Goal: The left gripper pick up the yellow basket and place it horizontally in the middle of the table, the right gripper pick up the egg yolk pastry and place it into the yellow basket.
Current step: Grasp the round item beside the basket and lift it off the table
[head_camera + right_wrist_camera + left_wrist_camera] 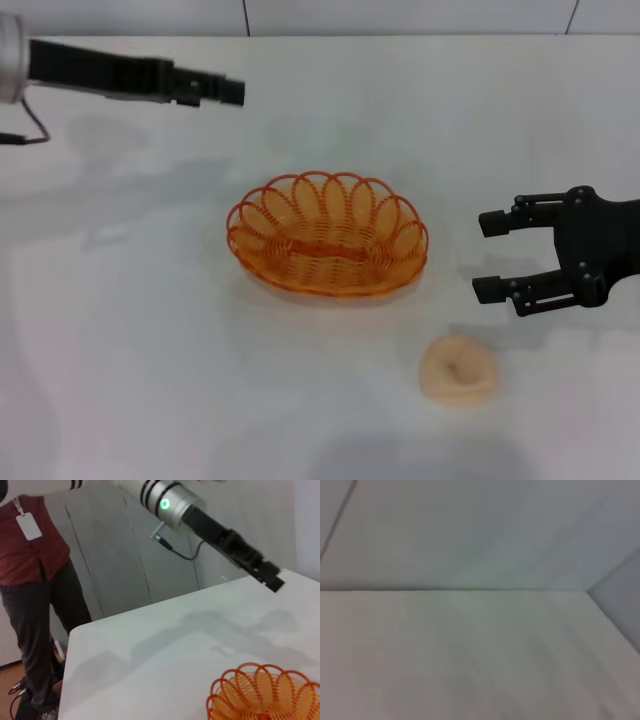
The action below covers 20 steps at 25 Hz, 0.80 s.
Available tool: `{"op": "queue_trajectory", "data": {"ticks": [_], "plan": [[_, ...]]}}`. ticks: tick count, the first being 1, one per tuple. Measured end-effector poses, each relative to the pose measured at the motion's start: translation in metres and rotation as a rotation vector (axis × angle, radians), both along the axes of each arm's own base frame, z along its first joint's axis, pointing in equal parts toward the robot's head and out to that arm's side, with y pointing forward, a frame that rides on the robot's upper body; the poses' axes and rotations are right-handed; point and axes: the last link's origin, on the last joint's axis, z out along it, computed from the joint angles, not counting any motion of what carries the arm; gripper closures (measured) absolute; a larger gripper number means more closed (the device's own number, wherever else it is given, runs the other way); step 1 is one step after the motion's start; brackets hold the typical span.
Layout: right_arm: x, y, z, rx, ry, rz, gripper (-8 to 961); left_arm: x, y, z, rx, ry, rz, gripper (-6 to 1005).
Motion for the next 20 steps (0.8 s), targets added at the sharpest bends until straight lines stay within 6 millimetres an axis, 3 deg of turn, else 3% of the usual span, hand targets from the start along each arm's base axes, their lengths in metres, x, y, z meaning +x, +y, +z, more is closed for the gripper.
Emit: {"op": "queue_trajectory", "data": {"ticks": [7,12,20], "plan": [[0.005,-0.002,-0.003,-0.013,0.001,-0.035,156,0.003,-0.021,0.017,-0.071,0.101,-0.241,119],[0.009,-0.001,-0.002,-0.006,-0.006,-0.060,156,0.003,-0.041,0.015,-0.230,0.187,-0.360,119],[0.020,-0.001,-0.005,-0.037,-0.103,-0.137,155,0.008,-0.049,0.012,-0.282,0.223,-0.408,119]]}}
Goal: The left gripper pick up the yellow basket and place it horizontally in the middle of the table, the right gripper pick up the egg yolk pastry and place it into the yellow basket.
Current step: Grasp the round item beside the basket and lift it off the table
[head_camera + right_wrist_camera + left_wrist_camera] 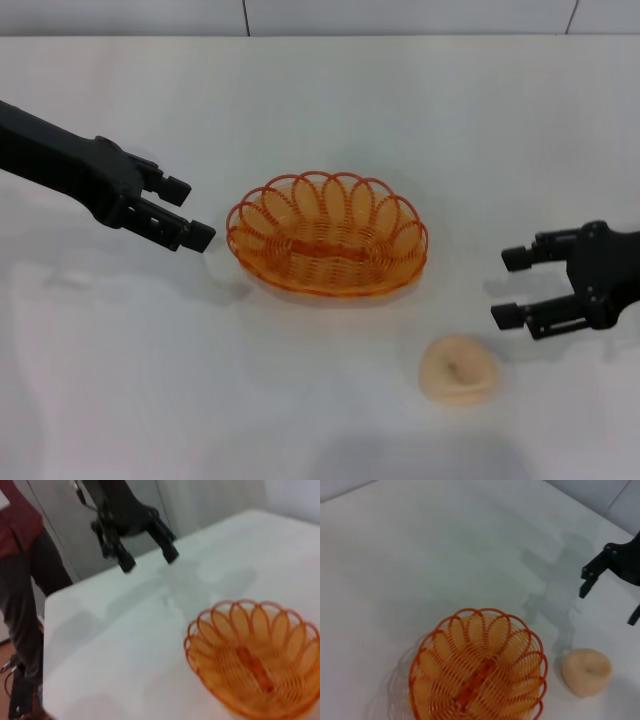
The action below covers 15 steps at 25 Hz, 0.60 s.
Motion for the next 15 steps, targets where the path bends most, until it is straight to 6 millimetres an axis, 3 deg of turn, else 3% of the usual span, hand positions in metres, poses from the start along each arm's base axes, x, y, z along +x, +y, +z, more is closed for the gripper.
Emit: {"op": "queue_trajectory", "data": {"ticks": [15], "plan": [[-0.004,-0.008,-0.033,-0.111,-0.103,0.025,194,0.006,0.000,-0.010,-0.006,-0.026,-0.006,120]]}}
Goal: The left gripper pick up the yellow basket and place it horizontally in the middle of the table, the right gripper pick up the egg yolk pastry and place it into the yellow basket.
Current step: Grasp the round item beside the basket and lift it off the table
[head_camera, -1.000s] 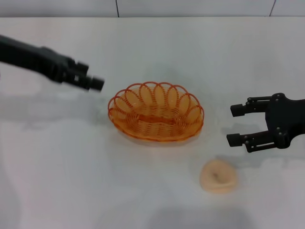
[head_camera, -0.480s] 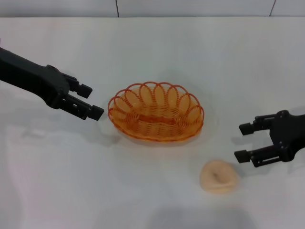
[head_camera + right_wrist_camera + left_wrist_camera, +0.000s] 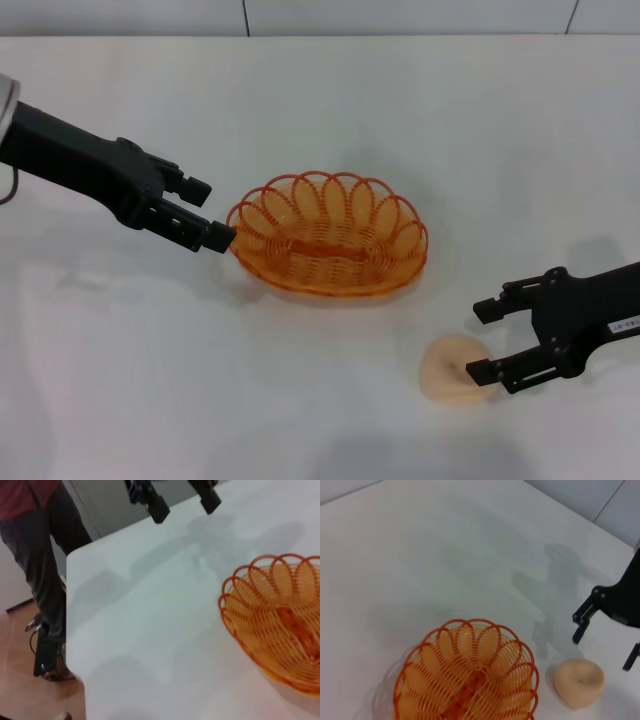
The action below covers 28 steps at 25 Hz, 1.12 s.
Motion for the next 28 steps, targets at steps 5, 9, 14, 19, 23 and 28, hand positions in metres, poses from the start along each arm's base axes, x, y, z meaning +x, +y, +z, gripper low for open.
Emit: {"op": "queue_trajectory", "data": {"ticks": [5,9,14,19,23,28], "plan": [[0.003,0.001,-0.006,-0.010,-0.031,-0.014,208,0.000,-0.001,-0.004,-0.008,-0.004,0.006,120],[0.005,0.001,-0.011,-0.021,-0.039,-0.021,219,0.000,-0.002,-0.004,-0.010,-0.005,0.009,120],[0.007,0.000,-0.014,-0.022,-0.047,-0.022,233,-0.002,-0.002,-0.005,-0.004,-0.007,0.016,120],[0.009,0.000,-0.018,-0.019,-0.065,-0.019,247,-0.004,-0.001,-0.005,0.008,-0.006,0.021,120],[0.010,0.001,-0.020,-0.014,-0.070,-0.019,304,-0.006,-0.001,-0.005,0.014,-0.005,0.025,119],[0.010,0.002,-0.021,-0.012,-0.070,-0.022,446,-0.006,-0.001,-0.005,0.015,-0.005,0.023,120]]}}
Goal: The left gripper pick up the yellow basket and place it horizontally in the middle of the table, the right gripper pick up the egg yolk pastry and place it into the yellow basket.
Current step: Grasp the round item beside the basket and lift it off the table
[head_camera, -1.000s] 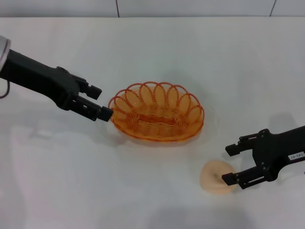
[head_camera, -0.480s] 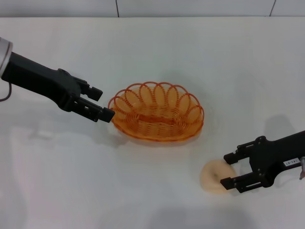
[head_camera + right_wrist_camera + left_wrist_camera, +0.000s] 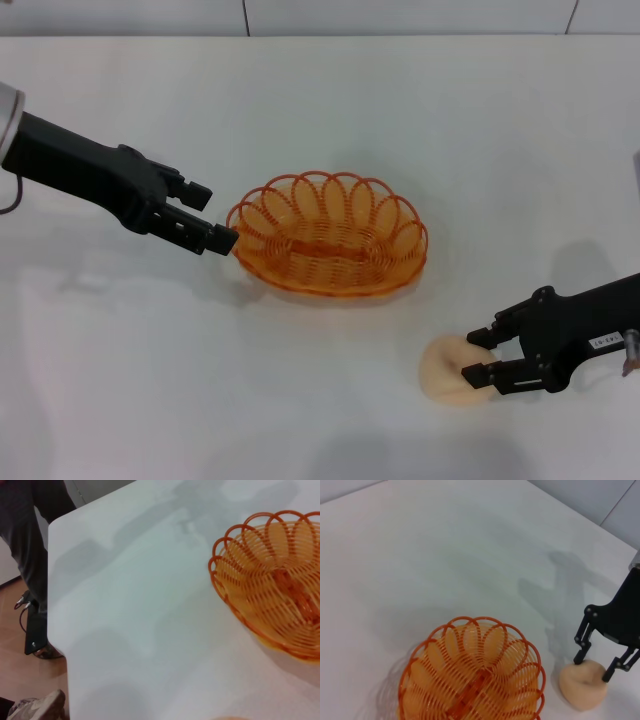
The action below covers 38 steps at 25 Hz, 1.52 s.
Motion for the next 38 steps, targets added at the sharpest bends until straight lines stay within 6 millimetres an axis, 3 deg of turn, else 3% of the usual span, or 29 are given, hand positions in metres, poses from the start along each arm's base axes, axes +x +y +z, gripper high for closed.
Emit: {"op": "queue_trajectory", "data": {"ticks": [2,7,24,38], "plan": [[0.000,0.000,0.000,-0.004,0.001,-0.003,525,0.000,0.000,0.000,0.002,0.000,0.000,120],[0.000,0.000,-0.001,-0.004,0.000,-0.005,528,0.000,0.001,0.000,0.008,0.000,-0.001,119],[0.001,-0.002,-0.003,-0.024,-0.019,0.000,704,0.001,0.002,0.000,0.012,-0.005,-0.004,120],[-0.012,0.002,0.001,-0.016,-0.010,0.028,832,-0.005,0.000,0.001,0.019,-0.004,0.001,120]]}}
